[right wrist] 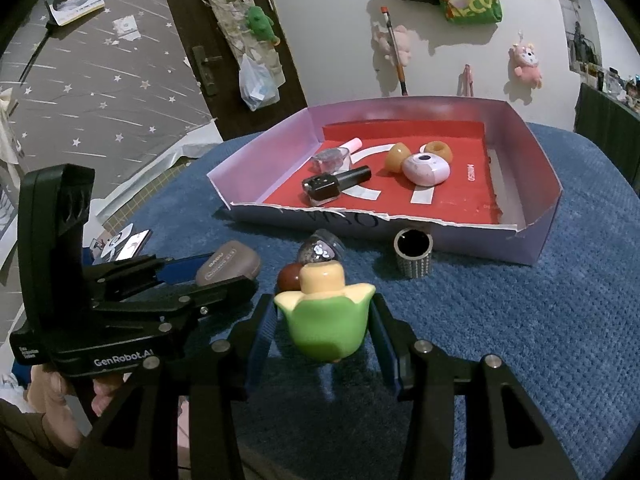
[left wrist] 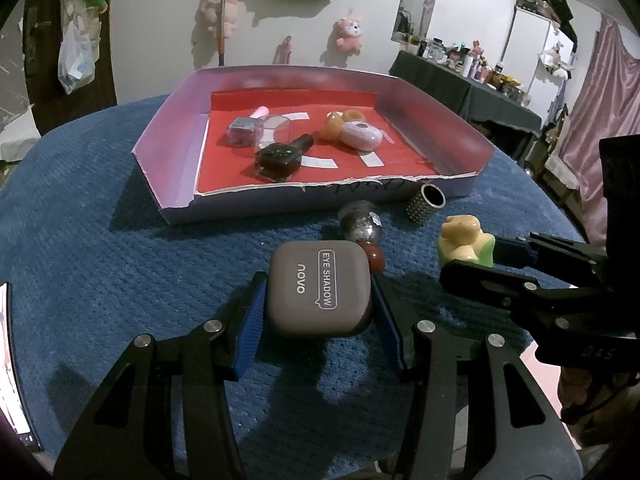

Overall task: Organize rigid objects
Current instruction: 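Lift the eye-shadow case and green toy and carry them toward the box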

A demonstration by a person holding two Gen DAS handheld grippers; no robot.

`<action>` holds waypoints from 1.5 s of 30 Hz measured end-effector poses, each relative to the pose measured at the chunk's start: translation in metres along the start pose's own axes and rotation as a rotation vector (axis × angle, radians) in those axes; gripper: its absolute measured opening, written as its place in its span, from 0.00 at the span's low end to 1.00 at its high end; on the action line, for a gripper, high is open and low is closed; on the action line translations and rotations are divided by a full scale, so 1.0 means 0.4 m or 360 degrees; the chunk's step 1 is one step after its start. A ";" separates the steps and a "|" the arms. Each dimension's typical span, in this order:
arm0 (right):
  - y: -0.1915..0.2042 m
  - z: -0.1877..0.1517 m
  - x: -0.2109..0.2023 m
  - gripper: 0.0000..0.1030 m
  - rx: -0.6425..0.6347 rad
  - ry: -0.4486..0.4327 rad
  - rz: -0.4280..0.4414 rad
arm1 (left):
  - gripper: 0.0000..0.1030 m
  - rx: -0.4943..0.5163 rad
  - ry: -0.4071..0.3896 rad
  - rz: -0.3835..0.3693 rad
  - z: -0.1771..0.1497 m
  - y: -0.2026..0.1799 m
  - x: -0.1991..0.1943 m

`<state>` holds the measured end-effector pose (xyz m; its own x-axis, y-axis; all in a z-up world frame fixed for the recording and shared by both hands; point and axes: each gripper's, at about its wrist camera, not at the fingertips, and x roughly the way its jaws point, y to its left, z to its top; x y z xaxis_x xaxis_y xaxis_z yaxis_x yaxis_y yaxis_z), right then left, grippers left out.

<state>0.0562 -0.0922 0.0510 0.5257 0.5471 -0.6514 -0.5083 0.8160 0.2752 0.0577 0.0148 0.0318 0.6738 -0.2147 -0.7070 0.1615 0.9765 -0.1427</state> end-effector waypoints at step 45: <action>-0.064 0.169 0.025 0.48 0.0009 -0.0056 0.0003 | 0.47 0.0046 -0.0074 -0.0015 0.172 0.023 0.053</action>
<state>0.1206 -0.0952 0.0850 0.5485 0.5549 -0.6255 -0.5057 0.8159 0.2804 0.1231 0.0181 0.0633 0.7048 -0.2251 -0.6727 0.1880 0.9737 -0.1288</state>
